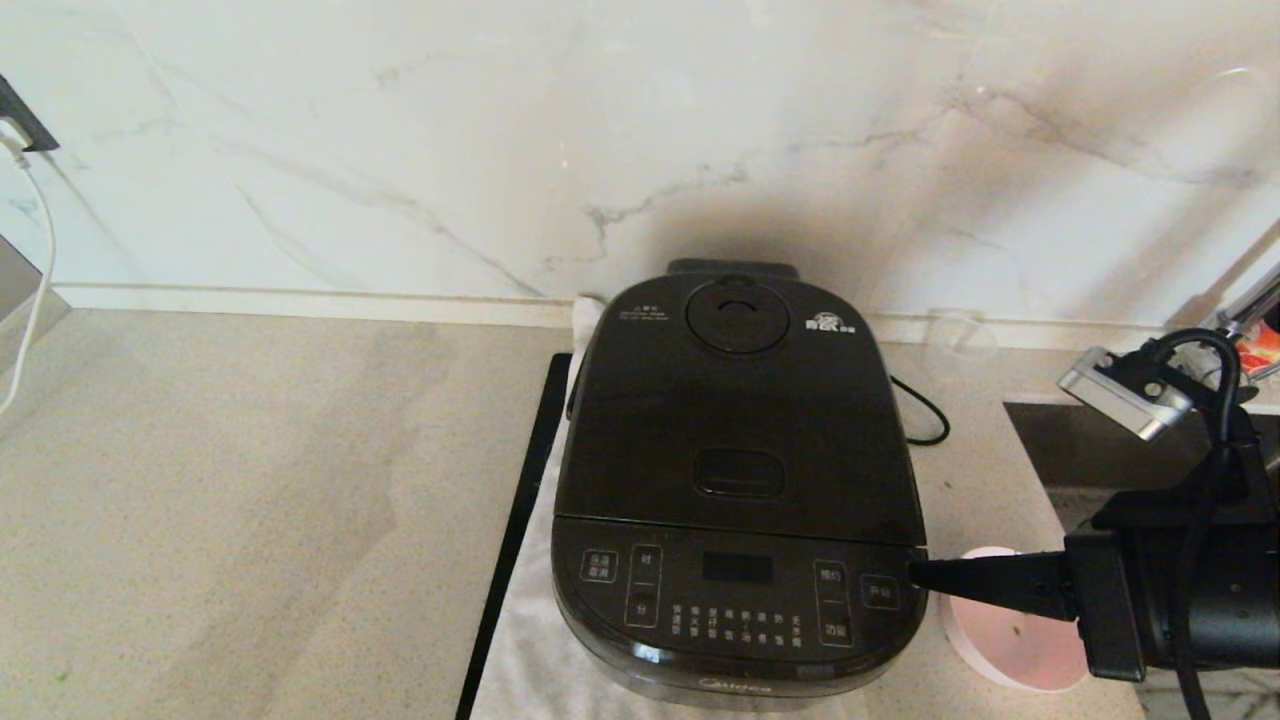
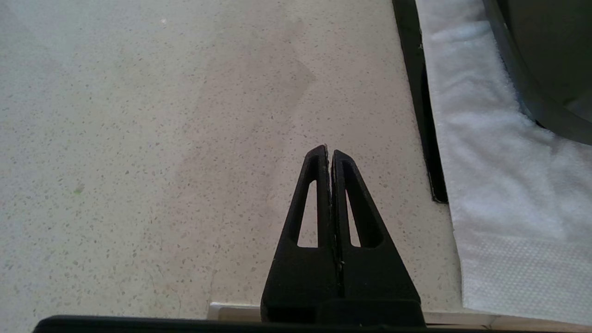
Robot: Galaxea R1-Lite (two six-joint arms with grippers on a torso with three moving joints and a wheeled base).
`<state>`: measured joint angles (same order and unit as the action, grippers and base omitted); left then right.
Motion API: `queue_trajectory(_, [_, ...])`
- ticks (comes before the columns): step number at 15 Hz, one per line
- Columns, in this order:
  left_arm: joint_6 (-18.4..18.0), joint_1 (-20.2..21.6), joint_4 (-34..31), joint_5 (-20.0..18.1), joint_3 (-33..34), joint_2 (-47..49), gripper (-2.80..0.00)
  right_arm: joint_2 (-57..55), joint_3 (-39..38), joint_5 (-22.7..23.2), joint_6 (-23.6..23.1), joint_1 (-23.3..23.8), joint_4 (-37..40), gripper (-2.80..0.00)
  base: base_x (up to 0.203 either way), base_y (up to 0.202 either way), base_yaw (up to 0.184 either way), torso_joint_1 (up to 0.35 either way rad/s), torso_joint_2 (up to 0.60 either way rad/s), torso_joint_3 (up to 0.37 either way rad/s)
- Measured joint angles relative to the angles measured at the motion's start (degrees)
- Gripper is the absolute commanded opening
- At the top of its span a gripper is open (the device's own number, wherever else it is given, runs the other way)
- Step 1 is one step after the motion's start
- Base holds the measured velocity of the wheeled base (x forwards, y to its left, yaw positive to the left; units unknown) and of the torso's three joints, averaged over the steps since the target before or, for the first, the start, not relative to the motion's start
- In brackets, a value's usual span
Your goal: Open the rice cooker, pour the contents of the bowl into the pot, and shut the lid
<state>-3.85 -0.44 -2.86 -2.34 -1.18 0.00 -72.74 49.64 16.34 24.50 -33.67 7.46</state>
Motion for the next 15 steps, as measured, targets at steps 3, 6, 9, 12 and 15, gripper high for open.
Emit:
queue_trajectory(3, [0.0,0.0,0.0,0.0,0.0,0.0,-2.8,-0.7,0.2,0.5,0.0,0.0,0.0,-2.8,0.0,0.0,0.0,0.0,0.0,0.0])
queue_trajectory(6, [0.0,0.0,0.0,0.0,0.0,0.0,-2.8,-1.3,0.4,1.0,-0.1,0.0,0.0,-2.8,0.0,0.0,0.0,0.0,0.0,0.0])
queue_trajectory(9, [0.0,0.0,0.0,0.0,0.0,0.0,-2.8,-2.0,0.7,1.1,-0.1,0.3,-0.1,-2.8,0.0,0.0,0.0,0.0,0.0,0.0])
queue_trajectory(12, [0.0,0.0,0.0,0.0,0.0,0.0,-2.8,-2.7,0.9,1.1,-0.1,0.3,-0.1,-2.8,0.0,0.0,0.0,0.0,0.0,0.0])
queue_trajectory(15, [0.0,0.0,0.0,0.0,0.0,0.0,-2.8,-3.0,0.7,1.1,-0.1,0.3,-0.1,-2.8,0.0,0.0,0.0,0.0,0.0,0.0])
